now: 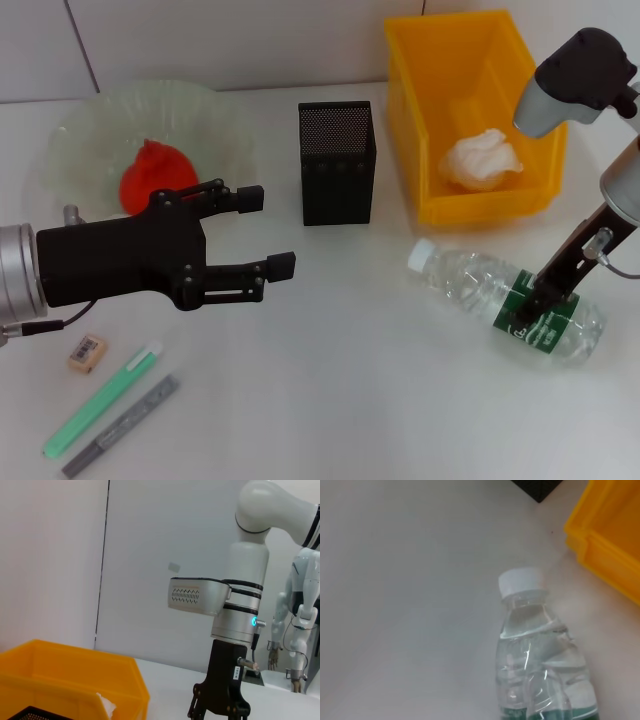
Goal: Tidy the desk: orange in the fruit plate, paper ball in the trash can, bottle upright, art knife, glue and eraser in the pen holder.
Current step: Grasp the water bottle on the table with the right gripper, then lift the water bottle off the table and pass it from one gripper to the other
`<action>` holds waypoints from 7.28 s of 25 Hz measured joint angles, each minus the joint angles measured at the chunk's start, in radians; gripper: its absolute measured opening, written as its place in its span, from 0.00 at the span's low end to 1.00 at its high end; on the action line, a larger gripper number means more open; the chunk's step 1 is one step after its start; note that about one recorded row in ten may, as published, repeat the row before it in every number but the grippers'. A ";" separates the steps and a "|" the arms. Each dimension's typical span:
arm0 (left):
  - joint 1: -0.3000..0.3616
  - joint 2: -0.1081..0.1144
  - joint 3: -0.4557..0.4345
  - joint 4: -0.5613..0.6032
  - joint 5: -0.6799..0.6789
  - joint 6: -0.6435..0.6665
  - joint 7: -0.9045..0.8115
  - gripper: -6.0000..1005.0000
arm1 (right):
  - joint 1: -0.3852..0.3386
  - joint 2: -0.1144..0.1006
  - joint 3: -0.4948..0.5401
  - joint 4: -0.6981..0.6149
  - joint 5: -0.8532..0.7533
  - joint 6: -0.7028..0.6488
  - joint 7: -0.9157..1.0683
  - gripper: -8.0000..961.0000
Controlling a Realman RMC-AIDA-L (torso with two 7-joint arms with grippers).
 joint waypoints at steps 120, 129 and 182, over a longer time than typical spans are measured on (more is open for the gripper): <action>-0.008 0.000 -0.004 -0.029 -0.004 -0.003 0.023 0.85 | 0.070 0.008 -0.183 0.088 -0.054 0.053 0.089 0.79; -0.009 0.000 -0.006 -0.029 -0.006 -0.006 0.023 0.85 | 0.055 0.008 -0.183 0.044 -0.053 0.051 0.090 0.79; -0.010 0.000 -0.050 -0.029 -0.042 -0.068 0.011 0.85 | -0.333 0.008 -0.135 -0.632 0.343 0.066 -0.026 0.79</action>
